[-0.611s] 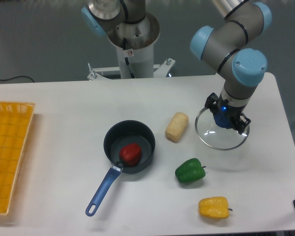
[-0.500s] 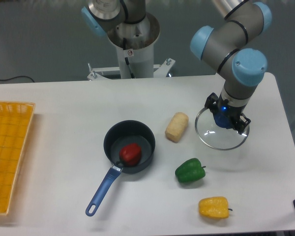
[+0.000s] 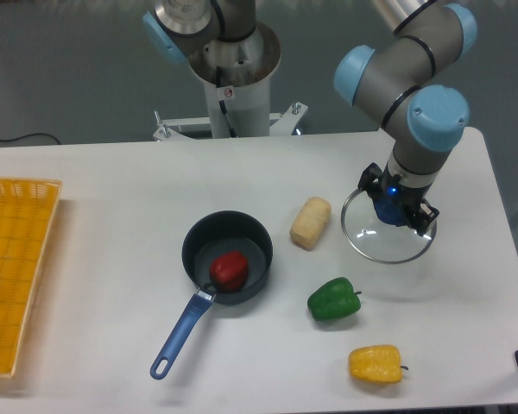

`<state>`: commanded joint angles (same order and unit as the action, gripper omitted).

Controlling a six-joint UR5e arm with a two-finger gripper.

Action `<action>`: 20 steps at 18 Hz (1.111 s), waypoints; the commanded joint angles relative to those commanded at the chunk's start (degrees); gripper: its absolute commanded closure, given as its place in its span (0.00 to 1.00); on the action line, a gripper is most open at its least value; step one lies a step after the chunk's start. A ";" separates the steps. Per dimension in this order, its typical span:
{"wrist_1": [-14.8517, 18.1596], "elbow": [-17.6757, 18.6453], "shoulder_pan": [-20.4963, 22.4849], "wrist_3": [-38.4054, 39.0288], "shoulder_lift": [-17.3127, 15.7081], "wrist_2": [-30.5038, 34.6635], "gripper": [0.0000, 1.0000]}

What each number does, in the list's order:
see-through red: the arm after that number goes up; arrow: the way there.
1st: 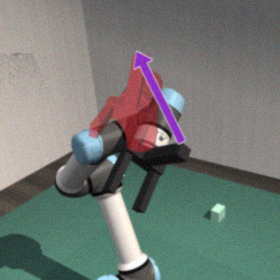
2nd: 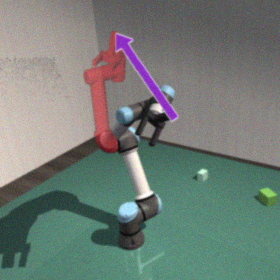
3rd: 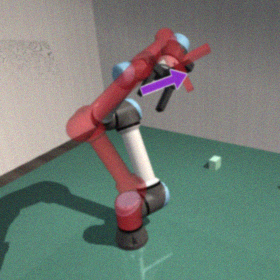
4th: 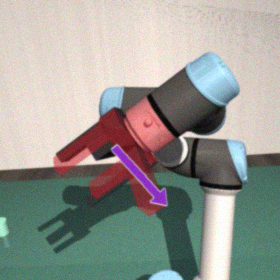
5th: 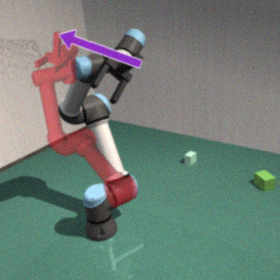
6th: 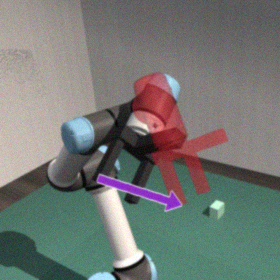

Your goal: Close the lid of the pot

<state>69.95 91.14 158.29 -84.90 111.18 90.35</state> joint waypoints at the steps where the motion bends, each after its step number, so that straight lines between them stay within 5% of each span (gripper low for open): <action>1: 0.62 0.00 -0.35 0.00 -0.35 -0.09 0.44; 20: 2.29 2.90 -12.91 16.78 -3.78 -2.11 0.44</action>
<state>72.25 94.04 145.38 -68.13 107.41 88.24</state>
